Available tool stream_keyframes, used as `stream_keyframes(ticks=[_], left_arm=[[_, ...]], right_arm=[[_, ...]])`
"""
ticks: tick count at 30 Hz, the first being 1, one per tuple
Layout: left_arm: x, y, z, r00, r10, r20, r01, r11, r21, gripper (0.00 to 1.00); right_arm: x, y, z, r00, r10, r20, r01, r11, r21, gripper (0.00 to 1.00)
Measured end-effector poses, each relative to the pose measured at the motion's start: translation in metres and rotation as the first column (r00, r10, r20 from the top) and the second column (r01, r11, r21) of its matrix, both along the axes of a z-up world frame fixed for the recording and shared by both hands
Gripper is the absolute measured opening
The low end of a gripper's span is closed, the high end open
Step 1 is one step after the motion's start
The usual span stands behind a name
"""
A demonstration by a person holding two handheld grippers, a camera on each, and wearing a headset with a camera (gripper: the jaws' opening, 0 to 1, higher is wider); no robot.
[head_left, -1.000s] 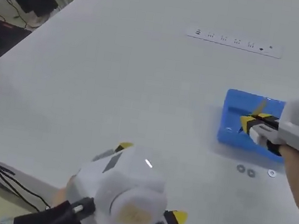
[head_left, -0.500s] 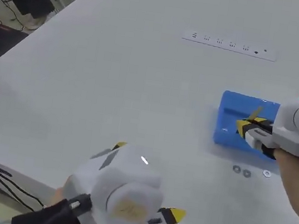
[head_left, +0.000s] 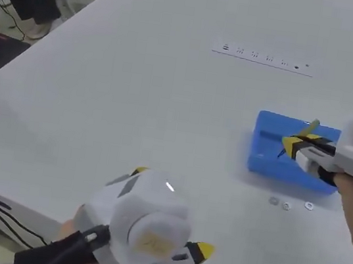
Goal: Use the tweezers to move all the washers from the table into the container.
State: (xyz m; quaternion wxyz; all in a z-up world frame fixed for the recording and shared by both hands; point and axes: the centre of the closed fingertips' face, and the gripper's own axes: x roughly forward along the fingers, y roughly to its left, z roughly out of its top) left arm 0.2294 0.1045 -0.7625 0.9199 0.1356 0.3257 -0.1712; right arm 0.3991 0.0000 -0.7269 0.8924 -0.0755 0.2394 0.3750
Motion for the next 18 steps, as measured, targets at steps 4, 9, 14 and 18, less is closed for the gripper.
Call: stream_keyframes(ticks=[4,9,14,18], left_arm=[[0.0,0.0,0.0,1.0,0.0,-0.001,0.0,1.0,-0.001,0.87],[0.0,0.001,0.0,1.0,0.004,-0.001,-0.004,1.0,-0.004,0.87],[0.0,0.001,0.0,1.0,0.003,0.002,-0.003,1.0,0.001,0.87],[0.0,0.001,0.0,1.0,0.005,0.001,-0.005,1.0,0.006,0.86]], right_arm=[[-0.006,-0.001,0.016,0.999,0.015,0.029,-0.015,1.0,0.007,0.04],[-0.018,-0.002,0.026,0.998,0.034,0.044,-0.035,0.999,0.015,0.04],[-0.032,-0.004,0.021,0.998,0.055,0.039,-0.055,0.999,0.002,0.04],[-0.044,-0.006,0.011,0.998,0.064,0.011,-0.064,0.998,-0.001,0.04]])
